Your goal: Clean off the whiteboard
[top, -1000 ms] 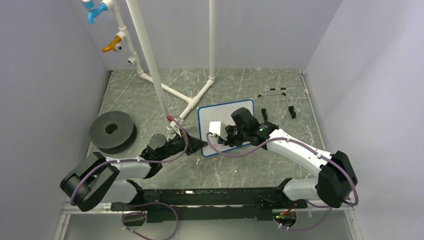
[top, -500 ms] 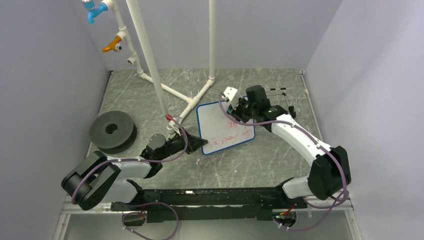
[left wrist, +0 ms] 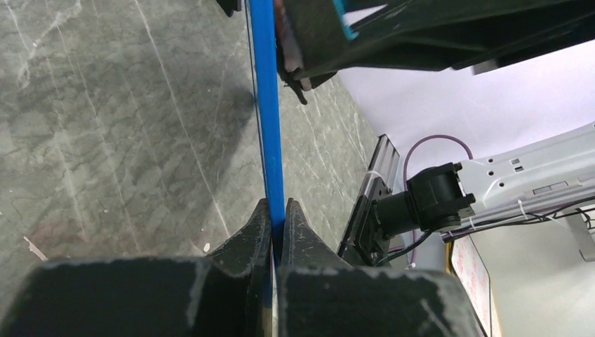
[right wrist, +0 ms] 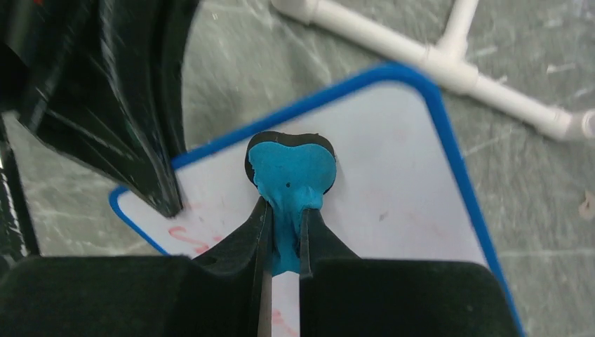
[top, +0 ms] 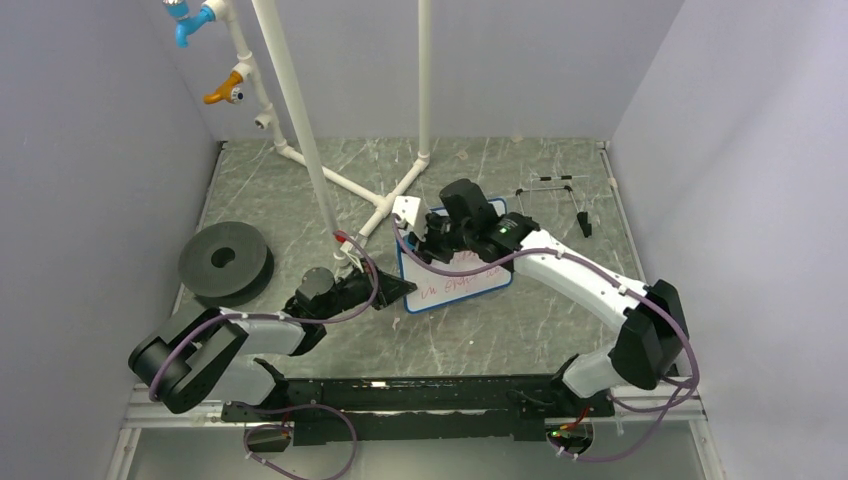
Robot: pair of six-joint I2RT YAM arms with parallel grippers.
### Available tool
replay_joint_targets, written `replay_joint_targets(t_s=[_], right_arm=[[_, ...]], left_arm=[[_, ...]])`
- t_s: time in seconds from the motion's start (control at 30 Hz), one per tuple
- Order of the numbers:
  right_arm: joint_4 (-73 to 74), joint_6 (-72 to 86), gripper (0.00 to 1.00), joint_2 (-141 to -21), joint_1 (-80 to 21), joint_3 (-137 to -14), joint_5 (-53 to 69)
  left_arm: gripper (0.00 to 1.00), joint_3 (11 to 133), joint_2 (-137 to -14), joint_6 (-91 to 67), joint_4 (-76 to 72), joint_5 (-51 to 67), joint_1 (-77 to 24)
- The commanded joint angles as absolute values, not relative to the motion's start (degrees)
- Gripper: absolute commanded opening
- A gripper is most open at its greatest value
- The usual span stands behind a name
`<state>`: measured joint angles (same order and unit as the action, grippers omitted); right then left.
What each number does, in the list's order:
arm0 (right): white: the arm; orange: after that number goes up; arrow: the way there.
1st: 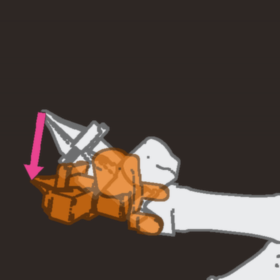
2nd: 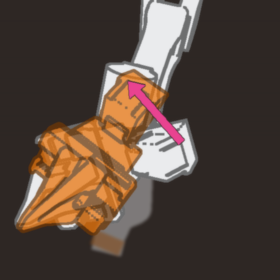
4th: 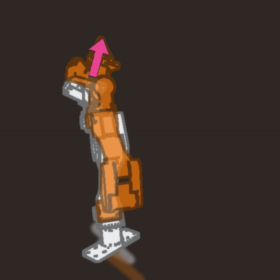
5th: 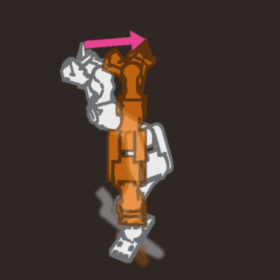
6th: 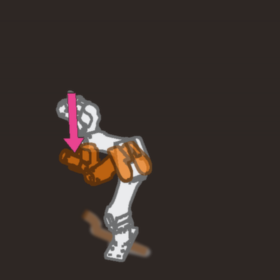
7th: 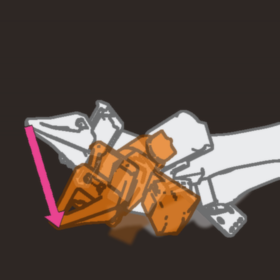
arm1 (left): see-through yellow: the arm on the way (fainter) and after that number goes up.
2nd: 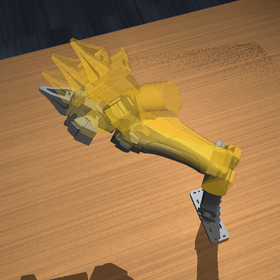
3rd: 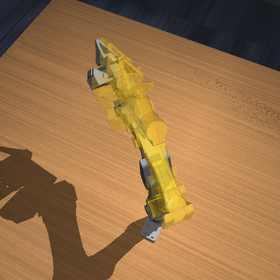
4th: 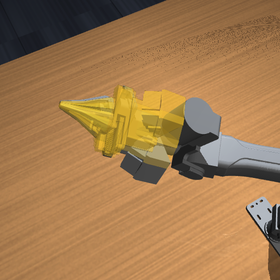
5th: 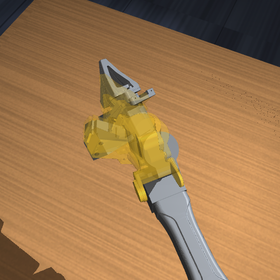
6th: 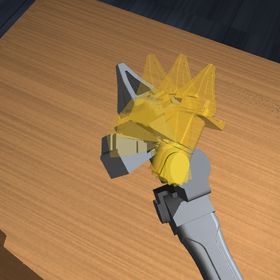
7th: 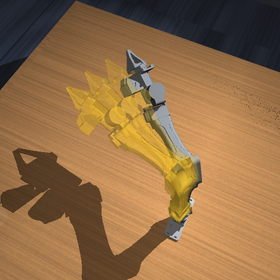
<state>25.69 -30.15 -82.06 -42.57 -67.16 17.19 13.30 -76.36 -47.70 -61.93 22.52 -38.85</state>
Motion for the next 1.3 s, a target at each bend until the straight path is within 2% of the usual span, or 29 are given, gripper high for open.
replay_joint_targets(t_s=[0.0, 0.13, 0.27, 0.47, 0.6, 0.8, 0.97, 1.07, 1.27], right_arm=[[23.0, -25.6, 0.00, -85.0, -42.6, -72.1, 17.0], [19.4, -18.7, 0.00, -84.7, -32.1, -72.1, 18.9], [18.3, -20.3, 0.00, -81.9, -25.7, -67.2, 20.7], [20.1, -30.2, 0.00, -74.6, -26.2, -55.5, 29.6], [25.3, -39.1, 0.00, -71.3, -31.6, -52.2, 32.3], [23.7, -39.9, 0.00, -70.3, -35.6, -50.8, 26.4], [17.8, -32.8, 0.00, -70.9, -26.9, -54.0, 21.4], [16.6, -32.6, 0.00, -71.3, -25.7, -54.2, 17.8], [19.9, -36.2, 0.00, -70.7, -27.6, -52.2, 21.0]], left_arm=[[0.00, 16.5, -75.8, -48.4, -76.9, 28.1, -39.9], [0.00, 15.8, -75.5, -48.4, -77.1, 28.0, -39.9], [0.00, 16.0, -75.2, -48.7, -77.3, 28.1, -39.8], [0.00, 15.8, -73.9, -48.3, -76.7, 27.5, -39.9], [0.00, 16.1, -74.2, -48.8, -77.1, 27.3, -39.8], [0.00, 15.5, -74.5, -49.7, -78.1, 26.9, -39.9], [0.00, 15.2, -74.4, -50.1, -78.3, 26.8, -39.9], [0.00, 15.2, -74.7, -50.3, -78.7, 27.0, -39.8], [0.00, 14.9, -74.9, -50.5, -79.5, 26.7, -39.9]])
